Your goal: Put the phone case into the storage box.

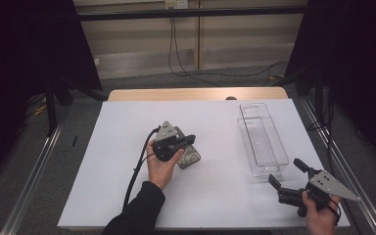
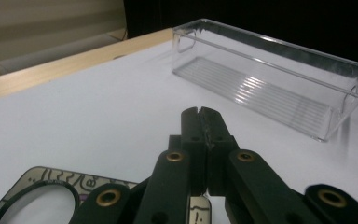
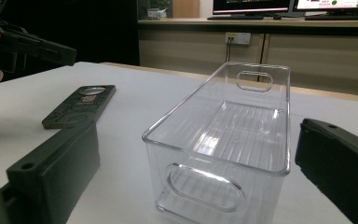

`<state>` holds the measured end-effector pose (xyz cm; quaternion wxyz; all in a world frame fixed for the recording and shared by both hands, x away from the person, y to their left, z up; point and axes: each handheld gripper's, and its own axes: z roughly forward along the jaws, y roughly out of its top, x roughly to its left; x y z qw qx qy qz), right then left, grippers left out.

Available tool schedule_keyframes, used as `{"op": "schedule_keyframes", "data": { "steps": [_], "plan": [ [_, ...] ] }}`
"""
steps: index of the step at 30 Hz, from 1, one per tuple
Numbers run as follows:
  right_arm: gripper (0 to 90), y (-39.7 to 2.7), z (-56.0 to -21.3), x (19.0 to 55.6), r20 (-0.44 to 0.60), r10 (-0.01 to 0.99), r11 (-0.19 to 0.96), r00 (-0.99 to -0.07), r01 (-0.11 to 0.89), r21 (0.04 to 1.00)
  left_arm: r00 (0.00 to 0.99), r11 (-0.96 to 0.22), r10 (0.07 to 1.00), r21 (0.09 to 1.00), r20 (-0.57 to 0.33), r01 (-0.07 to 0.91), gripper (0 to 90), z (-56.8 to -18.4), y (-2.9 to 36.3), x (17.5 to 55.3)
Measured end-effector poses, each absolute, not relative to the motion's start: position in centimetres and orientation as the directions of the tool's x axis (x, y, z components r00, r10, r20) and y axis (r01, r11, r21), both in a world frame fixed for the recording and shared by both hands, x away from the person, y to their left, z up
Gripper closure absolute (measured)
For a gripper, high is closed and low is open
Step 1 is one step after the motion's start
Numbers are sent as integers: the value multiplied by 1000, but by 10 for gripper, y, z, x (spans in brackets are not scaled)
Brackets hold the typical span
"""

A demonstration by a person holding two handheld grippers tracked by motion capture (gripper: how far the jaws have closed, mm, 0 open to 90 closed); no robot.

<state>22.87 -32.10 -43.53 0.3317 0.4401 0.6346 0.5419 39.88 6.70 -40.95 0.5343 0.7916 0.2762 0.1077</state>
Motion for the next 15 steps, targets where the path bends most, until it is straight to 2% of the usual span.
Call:
{"op": "schedule_keyframes", "data": {
  "steps": [7,15],
  "plan": [
    [0,-321,-435,229,56,920,24,-389,197,980,828,-354,549,867,-111,351,875,-406,63,402],
    [0,-322,-435,229,60,921,19,-385,198,980,826,-395,546,825,-143,404,869,-404,57,414]
  ]
}}
